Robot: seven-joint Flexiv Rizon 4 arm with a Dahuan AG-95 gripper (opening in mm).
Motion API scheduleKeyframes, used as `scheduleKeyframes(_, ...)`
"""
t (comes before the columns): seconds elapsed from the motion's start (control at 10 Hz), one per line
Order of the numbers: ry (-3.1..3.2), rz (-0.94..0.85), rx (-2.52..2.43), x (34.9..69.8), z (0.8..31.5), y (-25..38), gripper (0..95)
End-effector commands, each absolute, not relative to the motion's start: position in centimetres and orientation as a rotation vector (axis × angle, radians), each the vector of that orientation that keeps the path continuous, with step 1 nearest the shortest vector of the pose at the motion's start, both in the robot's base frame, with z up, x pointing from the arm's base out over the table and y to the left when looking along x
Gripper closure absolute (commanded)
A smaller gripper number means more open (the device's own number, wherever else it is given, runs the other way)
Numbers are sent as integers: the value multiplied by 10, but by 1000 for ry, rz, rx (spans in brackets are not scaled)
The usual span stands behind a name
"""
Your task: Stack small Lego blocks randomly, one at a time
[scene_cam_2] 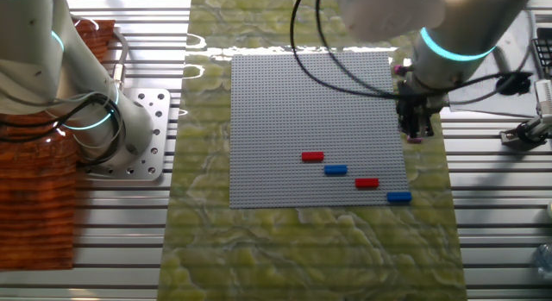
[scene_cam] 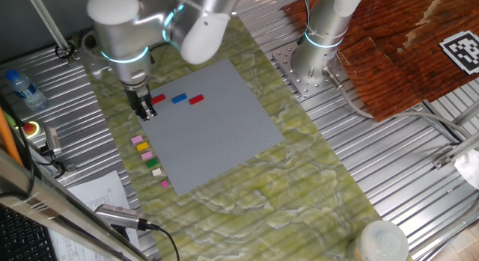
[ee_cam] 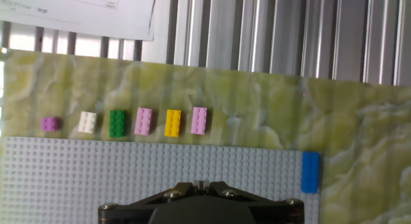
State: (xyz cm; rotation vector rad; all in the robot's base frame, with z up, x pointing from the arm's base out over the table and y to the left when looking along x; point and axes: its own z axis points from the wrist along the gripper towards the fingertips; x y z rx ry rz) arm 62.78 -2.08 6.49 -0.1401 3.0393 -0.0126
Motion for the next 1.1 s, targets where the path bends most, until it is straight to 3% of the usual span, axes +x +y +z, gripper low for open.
scheduleKeyframes(0.1, 3045, -2, -145, 635, 61, -20, 760)
scheduleKeyframes(0.5, 3050, -11, -75, 661, 48, -13, 760)
scheduleKeyframes(1.0, 3043, -15, -54, 666, 32, -12, 760)
scheduleKeyframes(1.1, 3042, -16, -51, 666, 31, -12, 570)
